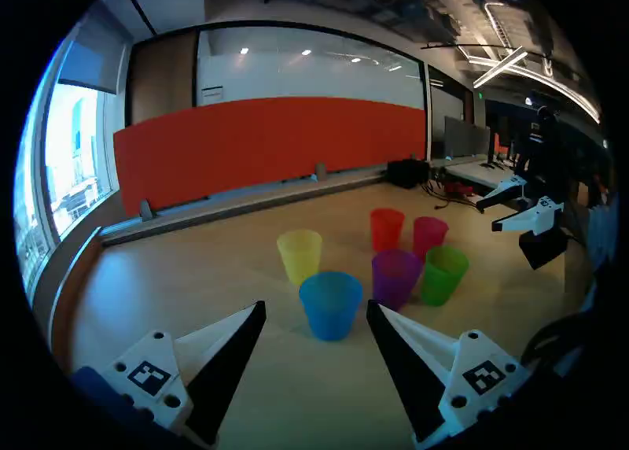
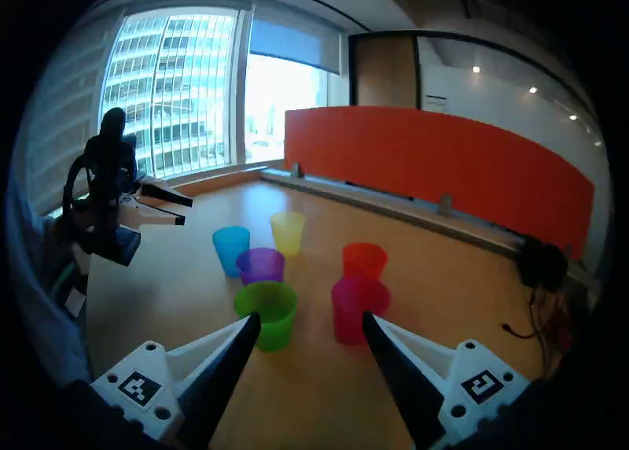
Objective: Pour water
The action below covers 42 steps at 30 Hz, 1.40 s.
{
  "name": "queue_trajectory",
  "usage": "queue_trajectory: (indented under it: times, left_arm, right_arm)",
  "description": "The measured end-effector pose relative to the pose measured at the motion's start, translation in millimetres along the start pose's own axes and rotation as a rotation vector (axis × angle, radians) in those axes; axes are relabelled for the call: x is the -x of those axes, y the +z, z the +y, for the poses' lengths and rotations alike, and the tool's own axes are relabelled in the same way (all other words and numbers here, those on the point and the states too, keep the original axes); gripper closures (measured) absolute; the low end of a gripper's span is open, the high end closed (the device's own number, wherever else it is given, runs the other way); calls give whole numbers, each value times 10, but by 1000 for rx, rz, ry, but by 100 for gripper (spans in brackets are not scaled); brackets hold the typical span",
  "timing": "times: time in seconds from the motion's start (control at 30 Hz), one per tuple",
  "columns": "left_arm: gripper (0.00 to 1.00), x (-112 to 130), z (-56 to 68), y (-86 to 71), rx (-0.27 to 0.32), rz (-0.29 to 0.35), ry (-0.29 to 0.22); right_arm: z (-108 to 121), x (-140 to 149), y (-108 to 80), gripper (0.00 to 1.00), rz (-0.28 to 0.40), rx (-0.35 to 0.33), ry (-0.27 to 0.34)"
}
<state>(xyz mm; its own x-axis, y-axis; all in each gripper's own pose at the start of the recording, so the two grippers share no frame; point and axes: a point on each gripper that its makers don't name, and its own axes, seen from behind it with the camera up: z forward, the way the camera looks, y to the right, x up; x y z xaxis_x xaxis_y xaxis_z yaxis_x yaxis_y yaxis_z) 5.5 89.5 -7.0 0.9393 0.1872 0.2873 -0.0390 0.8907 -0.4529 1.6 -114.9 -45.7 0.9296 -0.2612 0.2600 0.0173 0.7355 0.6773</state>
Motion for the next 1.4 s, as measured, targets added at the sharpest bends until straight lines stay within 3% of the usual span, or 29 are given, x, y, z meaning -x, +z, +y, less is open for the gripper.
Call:
queue_trajectory:
  times: [0.3, 0.7, 1.0, 1.4]
  left_arm:
    - [5, -352, -144, -215, -121, 174, -29]
    - [5, -525, -225, -435, -246, 308, -37]
    - [5, -568, -272, -562, -326, 353, -50]
    - [5, -482, -332, -612, -384, 366, -101]
  right_arm:
    - [265, -403, -157, 0, 148, 144, 38]
    - [626, -722, -465, 0, 313, 385, 61]
    - [773, -856, -639, 0, 411, 541, 64]
    - [935, -810, -865, 1, 467, 707, 110]
